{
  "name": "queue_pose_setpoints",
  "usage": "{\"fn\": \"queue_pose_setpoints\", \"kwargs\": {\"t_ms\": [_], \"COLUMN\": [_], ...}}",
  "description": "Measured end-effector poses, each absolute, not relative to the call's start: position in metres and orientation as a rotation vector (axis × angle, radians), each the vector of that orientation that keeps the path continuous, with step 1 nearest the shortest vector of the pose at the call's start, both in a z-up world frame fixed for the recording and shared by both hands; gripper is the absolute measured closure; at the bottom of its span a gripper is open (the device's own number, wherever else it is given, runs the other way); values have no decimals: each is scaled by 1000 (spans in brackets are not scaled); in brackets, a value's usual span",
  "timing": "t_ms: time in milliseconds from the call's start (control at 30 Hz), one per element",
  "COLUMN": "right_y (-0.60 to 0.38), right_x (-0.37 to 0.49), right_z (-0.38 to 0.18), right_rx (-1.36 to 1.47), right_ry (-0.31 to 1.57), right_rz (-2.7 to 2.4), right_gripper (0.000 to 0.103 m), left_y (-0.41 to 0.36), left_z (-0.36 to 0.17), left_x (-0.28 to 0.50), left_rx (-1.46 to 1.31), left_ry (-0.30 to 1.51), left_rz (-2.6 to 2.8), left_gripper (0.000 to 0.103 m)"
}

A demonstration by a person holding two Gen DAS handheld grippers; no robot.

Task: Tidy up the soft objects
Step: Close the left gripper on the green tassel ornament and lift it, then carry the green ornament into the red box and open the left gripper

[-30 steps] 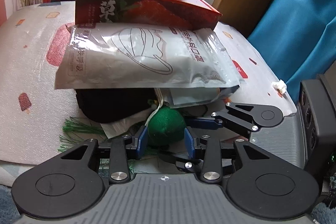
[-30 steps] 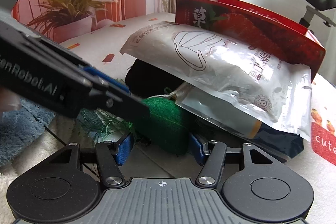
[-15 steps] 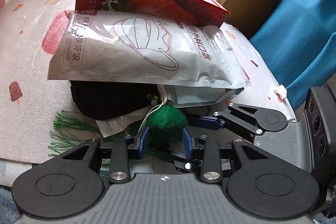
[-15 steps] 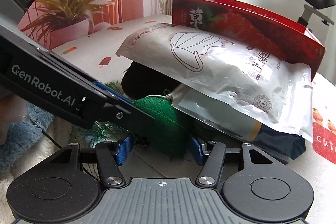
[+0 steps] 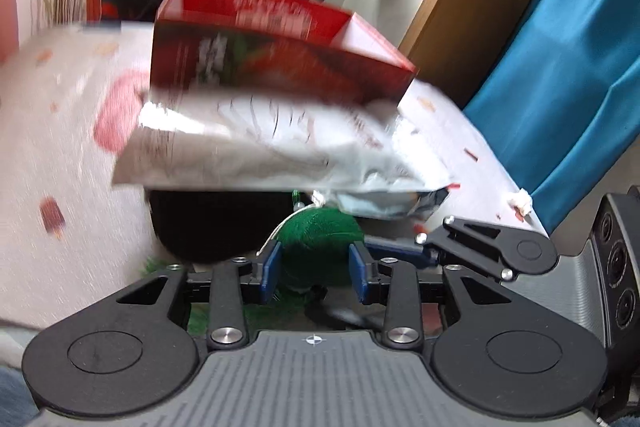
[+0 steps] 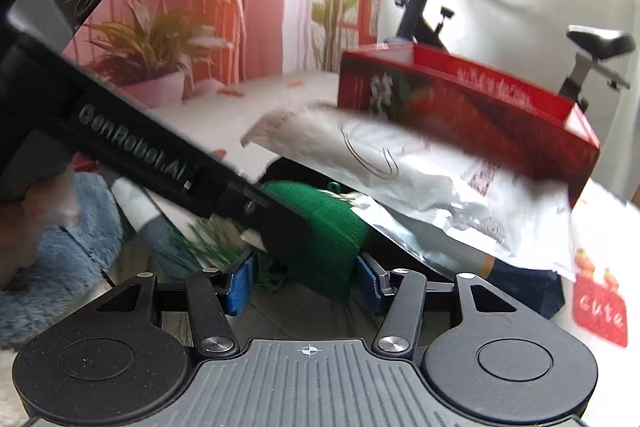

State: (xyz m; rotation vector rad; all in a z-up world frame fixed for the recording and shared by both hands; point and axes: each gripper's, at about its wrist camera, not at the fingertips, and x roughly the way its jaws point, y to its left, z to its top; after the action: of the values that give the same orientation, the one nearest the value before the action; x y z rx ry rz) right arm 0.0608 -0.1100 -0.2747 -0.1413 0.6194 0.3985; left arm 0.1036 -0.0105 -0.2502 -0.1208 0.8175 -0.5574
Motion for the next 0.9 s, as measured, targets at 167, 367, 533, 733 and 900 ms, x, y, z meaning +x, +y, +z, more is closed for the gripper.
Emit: {"fn": "queue_pose_setpoints", "kwargs": {"t_ms": [167, 367, 533, 733, 900], "right_y": [-105, -107, -104, -104, -108], "right_x": [54, 50, 42, 49, 59], "right_z": [-265, -253, -241, -218, -191], "right_rx": [-180, -171, -198, -219, -250], "right_ry": [583, 550, 497, 422, 362], "right_rz": [414, 406, 411, 404, 394], "right_gripper": [53, 53, 53, 53, 53], "left_y": [-9, -2, 11, 17, 17], "left_z": [-234, -235, -230, -210, -187], "left_x": [101, 100, 94, 97, 109], "left_rx": [-126, -159, -232, -276, -315], "left_ry": [776, 811, 801, 746, 706], "left_rz": [-560, -575, -581, -586, -601], "left_gripper": [61, 60, 60, 60, 60]}}
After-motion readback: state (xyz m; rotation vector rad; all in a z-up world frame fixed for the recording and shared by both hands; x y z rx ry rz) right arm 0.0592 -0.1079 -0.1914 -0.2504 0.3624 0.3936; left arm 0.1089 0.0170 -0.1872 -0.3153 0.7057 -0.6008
